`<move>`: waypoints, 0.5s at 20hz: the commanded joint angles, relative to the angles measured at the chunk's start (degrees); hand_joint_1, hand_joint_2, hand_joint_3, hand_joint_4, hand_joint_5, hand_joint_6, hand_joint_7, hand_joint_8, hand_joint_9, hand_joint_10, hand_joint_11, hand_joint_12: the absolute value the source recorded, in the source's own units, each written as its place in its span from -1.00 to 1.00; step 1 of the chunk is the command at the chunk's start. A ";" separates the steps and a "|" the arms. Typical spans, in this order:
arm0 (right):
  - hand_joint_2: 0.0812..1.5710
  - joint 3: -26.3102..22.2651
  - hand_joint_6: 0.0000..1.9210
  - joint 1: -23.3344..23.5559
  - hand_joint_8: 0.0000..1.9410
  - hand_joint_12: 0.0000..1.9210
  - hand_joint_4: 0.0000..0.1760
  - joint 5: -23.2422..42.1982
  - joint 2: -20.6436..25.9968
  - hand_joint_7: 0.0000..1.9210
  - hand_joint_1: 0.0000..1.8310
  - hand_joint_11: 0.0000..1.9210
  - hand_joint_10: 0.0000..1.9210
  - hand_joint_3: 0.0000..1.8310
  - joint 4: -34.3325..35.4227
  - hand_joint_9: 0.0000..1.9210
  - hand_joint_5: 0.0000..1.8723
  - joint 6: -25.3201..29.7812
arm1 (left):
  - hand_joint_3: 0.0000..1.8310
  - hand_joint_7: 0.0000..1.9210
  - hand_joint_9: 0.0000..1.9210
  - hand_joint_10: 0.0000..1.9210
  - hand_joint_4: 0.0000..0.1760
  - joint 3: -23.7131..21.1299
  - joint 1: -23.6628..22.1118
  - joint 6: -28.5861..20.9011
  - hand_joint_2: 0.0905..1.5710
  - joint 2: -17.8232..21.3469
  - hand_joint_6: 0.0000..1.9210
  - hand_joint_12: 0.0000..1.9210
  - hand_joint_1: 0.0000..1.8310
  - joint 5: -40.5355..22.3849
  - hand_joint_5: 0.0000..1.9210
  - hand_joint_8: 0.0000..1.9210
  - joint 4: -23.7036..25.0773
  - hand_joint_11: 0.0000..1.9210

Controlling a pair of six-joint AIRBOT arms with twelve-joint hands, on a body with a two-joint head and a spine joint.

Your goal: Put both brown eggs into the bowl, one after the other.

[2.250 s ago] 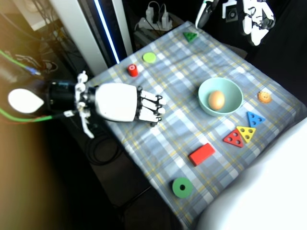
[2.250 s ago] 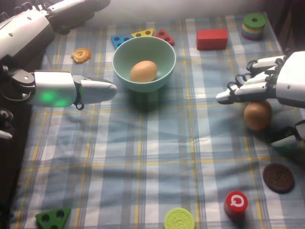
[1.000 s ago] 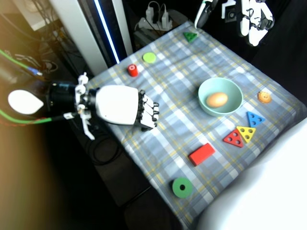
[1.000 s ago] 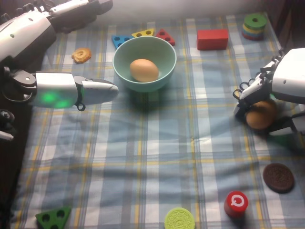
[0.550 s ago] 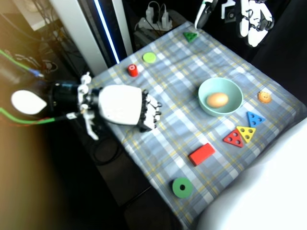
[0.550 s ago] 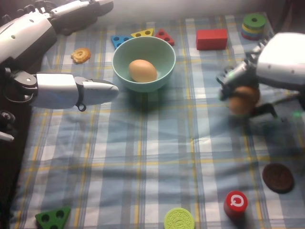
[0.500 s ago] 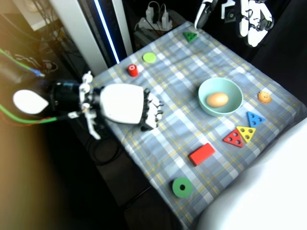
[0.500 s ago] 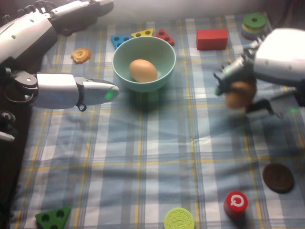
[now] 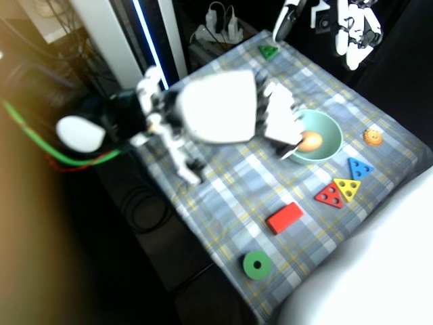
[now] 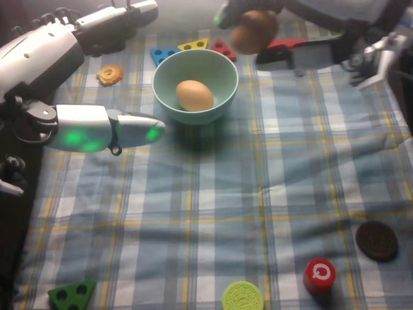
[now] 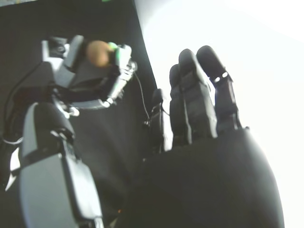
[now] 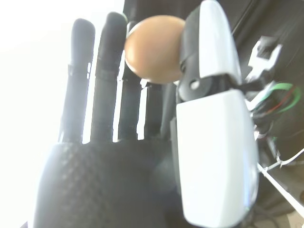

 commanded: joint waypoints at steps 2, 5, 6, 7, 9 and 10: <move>0.35 1.90 0.15 1.42 -0.22 0.22 -1.00 4.66 -2.44 0.09 0.50 -0.28 0.02 -1.00 2.46 0.02 0.06 -0.37 | -1.00 -0.66 -0.57 -1.00 1.00 0.54 -0.80 -0.31 0.02 -0.35 -1.00 0.20 -0.12 -6.33 -0.77 -1.00 0.52 -1.00; 0.32 4.35 0.19 1.64 -0.46 0.24 -1.00 2.35 -5.85 0.24 0.51 -0.39 -0.03 -1.00 2.54 0.05 0.05 -0.37 | -1.00 -0.63 -0.55 -1.00 0.51 1.10 -1.18 -0.31 0.01 -0.77 -0.99 0.34 -0.09 -5.42 -0.68 -1.00 0.51 -1.00; 0.32 5.20 0.15 1.79 -0.55 0.36 -1.00 1.38 -6.85 0.25 0.51 -0.41 0.08 -1.00 2.54 0.02 0.07 -0.37 | -1.00 -0.64 -0.55 -1.00 0.48 1.26 -1.31 -0.31 0.01 -0.93 -0.99 0.34 -0.08 -5.06 -0.67 -1.00 0.55 -1.00; 0.33 6.10 0.05 1.93 -0.34 0.51 -1.00 0.48 -8.06 0.17 0.39 -0.33 0.00 -1.00 2.54 -0.01 0.12 -0.37 | -1.00 -0.63 -0.55 -1.00 0.44 1.48 -1.47 -0.31 0.01 -1.15 -0.99 0.35 -0.09 -4.61 -0.66 -1.00 0.71 -1.00; 0.36 7.17 0.10 2.01 -0.29 0.17 -1.00 -0.65 -9.27 0.08 0.38 -0.74 -0.63 -1.00 2.52 -0.13 0.12 -0.49 | -1.00 -0.64 -0.56 -1.00 0.38 1.77 -1.82 -0.31 0.03 -1.57 -0.99 0.33 -0.11 -4.05 -0.64 -1.00 1.01 -1.00; 0.40 7.18 0.20 2.01 -0.18 0.10 -1.00 -1.08 -9.27 -0.01 0.36 -0.72 -0.78 -1.00 2.52 -0.13 0.06 -0.81 | -1.00 -0.64 -0.56 -1.00 0.47 1.79 -1.95 -0.31 0.02 -1.66 -0.99 0.34 -0.11 -3.99 -0.64 -1.00 1.18 -0.99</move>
